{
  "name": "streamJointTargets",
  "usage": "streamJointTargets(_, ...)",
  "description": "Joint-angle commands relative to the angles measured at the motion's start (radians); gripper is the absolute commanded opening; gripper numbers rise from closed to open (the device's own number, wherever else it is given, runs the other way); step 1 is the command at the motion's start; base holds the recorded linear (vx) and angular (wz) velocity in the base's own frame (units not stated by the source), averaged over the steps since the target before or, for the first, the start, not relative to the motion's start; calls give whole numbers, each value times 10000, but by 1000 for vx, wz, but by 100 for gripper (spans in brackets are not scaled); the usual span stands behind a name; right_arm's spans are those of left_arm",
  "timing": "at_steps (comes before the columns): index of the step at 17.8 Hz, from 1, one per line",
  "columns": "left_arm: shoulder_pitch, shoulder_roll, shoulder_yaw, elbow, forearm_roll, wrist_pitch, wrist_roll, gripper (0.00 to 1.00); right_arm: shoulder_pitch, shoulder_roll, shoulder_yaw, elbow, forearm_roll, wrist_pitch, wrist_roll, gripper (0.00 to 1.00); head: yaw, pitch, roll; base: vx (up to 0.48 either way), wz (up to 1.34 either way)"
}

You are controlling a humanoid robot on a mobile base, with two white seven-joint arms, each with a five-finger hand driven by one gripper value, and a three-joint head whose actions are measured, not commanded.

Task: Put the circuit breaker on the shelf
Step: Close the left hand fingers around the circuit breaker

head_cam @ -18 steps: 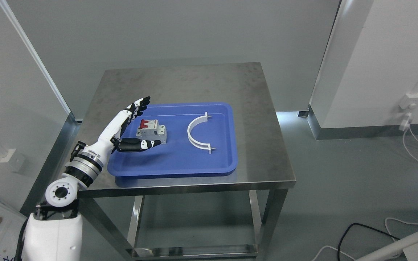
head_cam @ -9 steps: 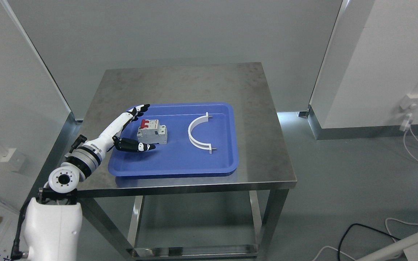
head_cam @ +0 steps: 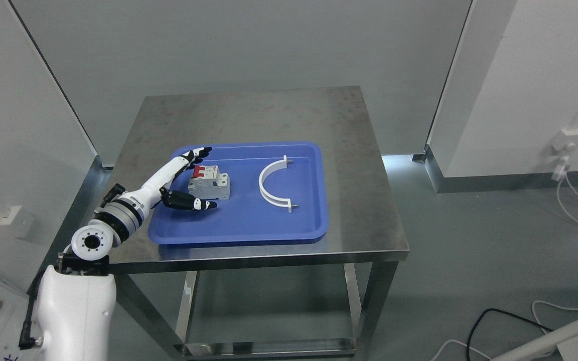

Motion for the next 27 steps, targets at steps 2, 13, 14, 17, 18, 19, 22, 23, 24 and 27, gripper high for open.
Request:
streamJointTargets(2, -152, -165, 606, 580, -17, -329, 122, 23, 0, -175, 199, -1, 0, 2165, -8, 100, 0, 0, 0, 1, -21)
streamJointTargets(13, 322, -757, 1821, -615, 290, -1127, 720, 99, 0, -175, 199, -1, 0, 2165, -8, 100, 0, 0, 0, 0, 6)
streamJointTargets(14, 383, -757, 1729, -708, 366, -1142, 1056, 99, 0, -175, 199, -1, 0, 2165, -8, 100, 0, 0, 0, -3, -25)
streamJointTargets(17, 795, -757, 720, -769, 1284, -1219, 3964, 99, 0, -175, 199, -1, 0, 2165, -8, 100, 0, 0, 0, -9, -27)
streamJointTargets(18, 1178, -757, 229, -907, 1439, -1234, 4414, 99, 0, -175, 199, -1, 0, 2165, -8, 100, 0, 0, 0, -19, -20)
streamJointTargets(19, 1546, -757, -64, -1121, 1441, -1219, 4403, 99, 0, -175, 199, -1, 0, 2165, -8, 100, 0, 0, 0, -19, -20)
streamJointTargets(22, 1795, -757, -465, -1445, 1410, -1097, 4175, 99, 0, -175, 199, -1, 0, 2165, -8, 100, 0, 0, 0, -4, -12)
streamJointTargets(23, 1780, -757, -527, -1445, 1410, -960, 3960, 98, 0, -175, 199, -1, 0, 2165, -8, 100, 0, 0, 0, 0, 0)
streamJointTargets(24, 1780, -757, -618, -1445, 1410, -791, 3594, 98, 0, -175, 199, -1, 0, 2165, -8, 100, 0, 0, 0, 10, 2)
streamJointTargets(27, 1719, -757, -1047, -1430, 1380, -179, 3008, 95, 0, -175, 199, -1, 0, 2165, -8, 100, 0, 0, 0, 3, 1)
